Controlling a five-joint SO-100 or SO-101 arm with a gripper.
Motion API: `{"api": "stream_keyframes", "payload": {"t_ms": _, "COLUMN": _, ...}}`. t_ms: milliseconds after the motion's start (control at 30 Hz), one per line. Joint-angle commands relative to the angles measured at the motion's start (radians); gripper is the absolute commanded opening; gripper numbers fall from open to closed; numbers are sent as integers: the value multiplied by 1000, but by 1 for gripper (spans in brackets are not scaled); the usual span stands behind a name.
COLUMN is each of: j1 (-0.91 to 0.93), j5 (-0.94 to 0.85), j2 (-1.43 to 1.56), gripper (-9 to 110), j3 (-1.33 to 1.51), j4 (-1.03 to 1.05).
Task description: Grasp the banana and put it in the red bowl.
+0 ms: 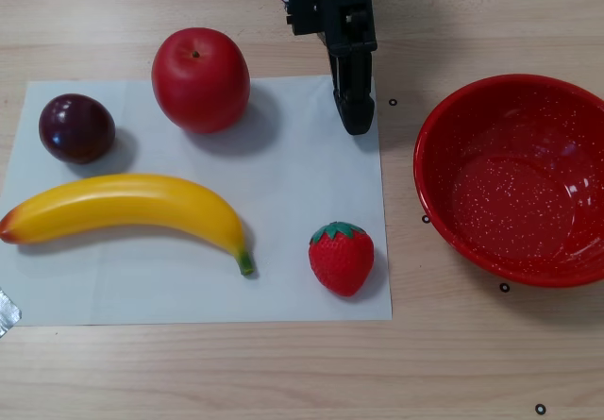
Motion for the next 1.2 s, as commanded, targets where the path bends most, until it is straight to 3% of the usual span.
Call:
{"api": "stream_keyframes", "payload": {"t_ms": 0, "j1": -21, "j5": -9, "j2": 0, "gripper": 0, "j3": 5, "j4": 26}}
{"api": "stream_keyframes", "payload": {"t_ms": 733, "j1": -35, "j5": 12, "j2": -11, "gripper": 0, "j3": -20, "j4": 55}}
{"api": "stream_keyframes", "payload": {"t_ms": 1167, "j1": -49, "j5": 15, "j2": -201, "gripper": 0, "j3": -305, "j4": 155}}
